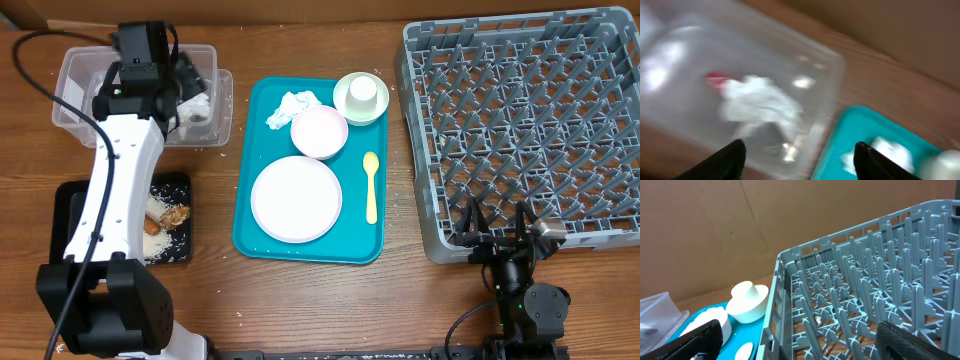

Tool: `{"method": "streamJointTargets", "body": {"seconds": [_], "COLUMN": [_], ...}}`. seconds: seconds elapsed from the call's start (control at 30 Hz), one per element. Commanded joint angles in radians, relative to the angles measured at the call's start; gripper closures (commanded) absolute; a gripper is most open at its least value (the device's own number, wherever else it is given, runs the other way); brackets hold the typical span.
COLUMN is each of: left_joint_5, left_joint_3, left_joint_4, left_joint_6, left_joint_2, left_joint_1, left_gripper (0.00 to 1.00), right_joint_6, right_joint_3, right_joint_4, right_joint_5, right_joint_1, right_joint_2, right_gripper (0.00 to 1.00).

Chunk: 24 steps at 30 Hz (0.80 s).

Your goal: Sort waste into correct bins and load items into the dishwasher

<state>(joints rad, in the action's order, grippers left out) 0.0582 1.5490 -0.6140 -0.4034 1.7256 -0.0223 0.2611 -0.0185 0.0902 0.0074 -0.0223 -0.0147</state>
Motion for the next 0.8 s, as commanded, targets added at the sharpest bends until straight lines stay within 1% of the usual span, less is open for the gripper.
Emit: {"method": "streamJointTargets", "body": {"seconds": [0.0, 0.13, 0.27, 0.37, 0.5, 0.67, 0.77], "left_joint_5": [-0.323, -0.28, -0.275, -0.213, -0.216, -0.2, -0.155], "left_joint_3": [0.006, 0.006, 0.006, 0.006, 0.006, 0.006, 0.006], "left_joint_4": [0.045, 0.072, 0.104, 0.152, 0.212, 0.253, 0.249], "left_joint_6": [0.172, 0.234, 0.293, 0.295, 0.303, 0.424, 0.438], "left_joint_2": [-0.001, 0.041, 0.116, 0.196, 0.272, 0.344, 0.384], "left_joint_1": [0.057, 0.13, 0.18, 0.201, 0.205, 0.215, 0.217], "left_gripper": [0.23, 0.2, 0.18, 0.19, 0.21, 0.21, 0.22], "right_joint_6": [-0.006, -0.006, -0.006, -0.006, -0.006, -0.006, -0.006], "right_joint_3": [0.011, 0.011, 0.011, 0.011, 0.011, 0.011, 0.011], "right_joint_4": [-0.007, -0.007, -0.007, -0.007, -0.007, -0.007, -0.007], "right_joint_5": [0.002, 0.002, 0.002, 0.002, 0.002, 0.002, 0.002], "right_joint_1": [-0.006, -0.006, -0.006, -0.006, -0.006, -0.006, -0.006], "right_joint_2": [0.011, 0.011, 0.011, 0.011, 0.011, 0.011, 0.011], "right_gripper": [0.0, 0.0, 0.0, 0.0, 0.0, 0.0, 0.0]}}
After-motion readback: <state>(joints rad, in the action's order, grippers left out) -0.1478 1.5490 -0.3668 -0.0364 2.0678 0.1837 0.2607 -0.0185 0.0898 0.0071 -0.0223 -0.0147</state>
